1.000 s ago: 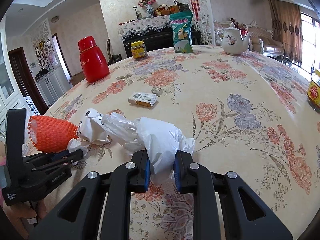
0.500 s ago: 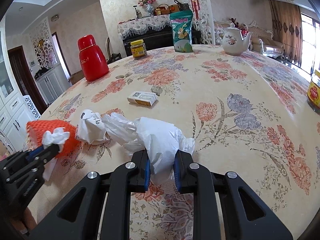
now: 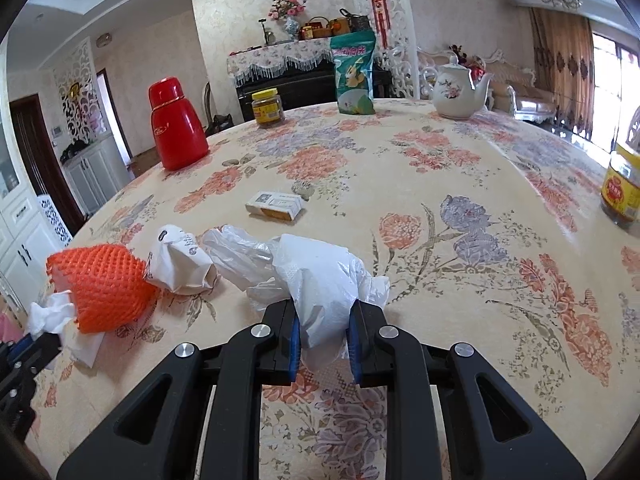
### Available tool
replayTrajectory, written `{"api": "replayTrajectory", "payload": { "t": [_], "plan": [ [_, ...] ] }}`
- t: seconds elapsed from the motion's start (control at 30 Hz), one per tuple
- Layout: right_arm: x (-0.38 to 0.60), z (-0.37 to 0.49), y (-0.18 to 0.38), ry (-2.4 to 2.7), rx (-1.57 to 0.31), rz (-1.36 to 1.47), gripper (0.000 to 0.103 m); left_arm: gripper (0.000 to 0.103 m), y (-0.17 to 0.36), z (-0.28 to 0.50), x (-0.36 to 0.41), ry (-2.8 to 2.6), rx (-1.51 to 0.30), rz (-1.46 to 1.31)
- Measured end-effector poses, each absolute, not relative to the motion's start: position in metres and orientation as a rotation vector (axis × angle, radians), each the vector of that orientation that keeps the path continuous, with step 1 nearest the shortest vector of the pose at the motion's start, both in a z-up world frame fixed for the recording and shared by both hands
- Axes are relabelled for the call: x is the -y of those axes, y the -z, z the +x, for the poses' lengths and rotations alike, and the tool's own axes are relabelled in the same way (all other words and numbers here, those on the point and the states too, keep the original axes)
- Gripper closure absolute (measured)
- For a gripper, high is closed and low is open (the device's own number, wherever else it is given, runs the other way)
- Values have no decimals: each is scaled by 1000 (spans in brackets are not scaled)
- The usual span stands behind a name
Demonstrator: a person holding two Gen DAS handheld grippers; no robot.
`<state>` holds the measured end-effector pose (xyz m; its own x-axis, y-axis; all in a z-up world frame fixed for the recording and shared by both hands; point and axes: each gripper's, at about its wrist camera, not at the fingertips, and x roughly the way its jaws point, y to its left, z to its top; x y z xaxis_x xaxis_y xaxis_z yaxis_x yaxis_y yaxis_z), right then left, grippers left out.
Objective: Collect trash
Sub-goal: 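Carry the plastic bag and tissue over the pink bin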
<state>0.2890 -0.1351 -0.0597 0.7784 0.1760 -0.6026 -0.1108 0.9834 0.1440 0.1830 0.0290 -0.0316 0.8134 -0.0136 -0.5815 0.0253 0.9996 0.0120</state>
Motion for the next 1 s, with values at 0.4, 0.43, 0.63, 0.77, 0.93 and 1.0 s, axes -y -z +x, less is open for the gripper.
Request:
{"api": "replayTrajectory", "payload": {
  "t": [0.4,0.43,0.63,0.77,0.93,1.0],
  "plan": [
    [97,213,39,-306,-646,12,83,87,25,131,-59,-5,-575,-35],
    [93,206,37,-318,-642,4,83,87,25,126,-61,-10,-572,-38],
    [72,170,30,-363,-616,-21,83,87,25,97,-71,-22,-545,-25],
    [53,156,28,-409,-614,-26,83,87,26,78,-83,-42,-527,-25],
    [25,142,27,-474,-608,-47,83,86,26,57,-110,-96,-505,-48],
    [13,138,26,-503,-607,-52,83,86,26,50,-122,-115,-502,-57]
  ]
}}
